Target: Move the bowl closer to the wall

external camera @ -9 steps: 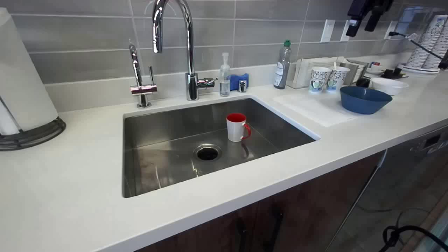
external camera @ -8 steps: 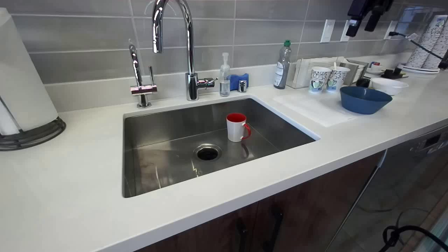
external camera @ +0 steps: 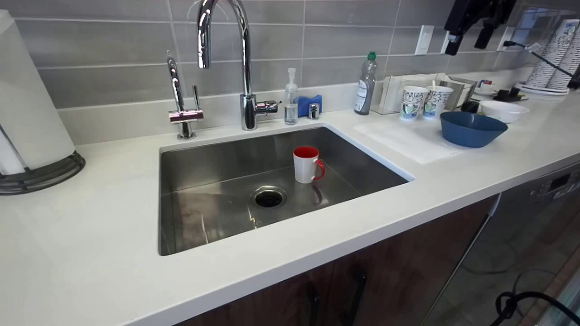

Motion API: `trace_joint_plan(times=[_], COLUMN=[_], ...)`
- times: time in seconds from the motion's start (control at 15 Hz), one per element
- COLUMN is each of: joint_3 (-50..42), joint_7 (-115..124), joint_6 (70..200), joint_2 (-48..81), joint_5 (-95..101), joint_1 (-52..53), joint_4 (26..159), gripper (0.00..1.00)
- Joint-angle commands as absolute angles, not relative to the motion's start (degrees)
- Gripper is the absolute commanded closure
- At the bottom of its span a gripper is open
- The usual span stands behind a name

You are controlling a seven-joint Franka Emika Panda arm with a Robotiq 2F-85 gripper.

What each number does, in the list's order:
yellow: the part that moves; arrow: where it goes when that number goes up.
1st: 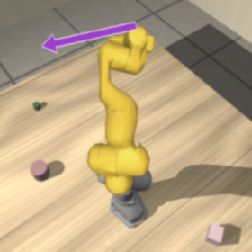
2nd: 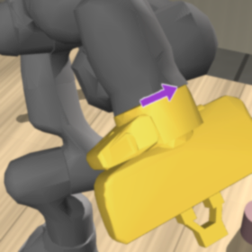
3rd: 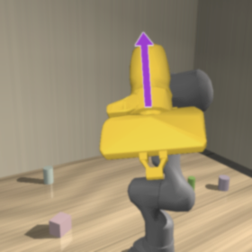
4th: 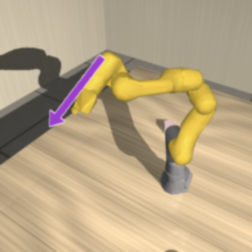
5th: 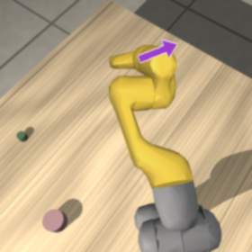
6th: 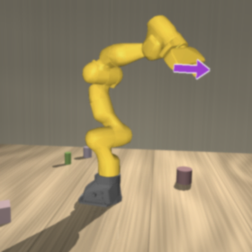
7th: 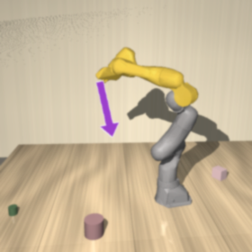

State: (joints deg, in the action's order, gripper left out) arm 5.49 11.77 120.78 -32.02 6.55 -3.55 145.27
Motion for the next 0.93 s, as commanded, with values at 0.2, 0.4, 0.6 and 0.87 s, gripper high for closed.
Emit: trace_joint_plan(times=[0.2, 0.4, 0.6, 0.87], joint_3=[3.9, 1.9, -1.2, -4.6], joint_7=[20.3, 20.1, 18.3, 15.8], joint_6=[131.7, 134.7, 139.8, 144.5], joint_2=[-20.8, -15.9, -11.4, -6.0], joint_5=[11.7, 12.2, 12.4, 11.5], joint_1=[-9.9, -11.3, -12.3, -12.5], joint_4=[147.6, 147.9, 148.0, 147.3], gripper=[0.0, 0.0, 0.0, 0.0])
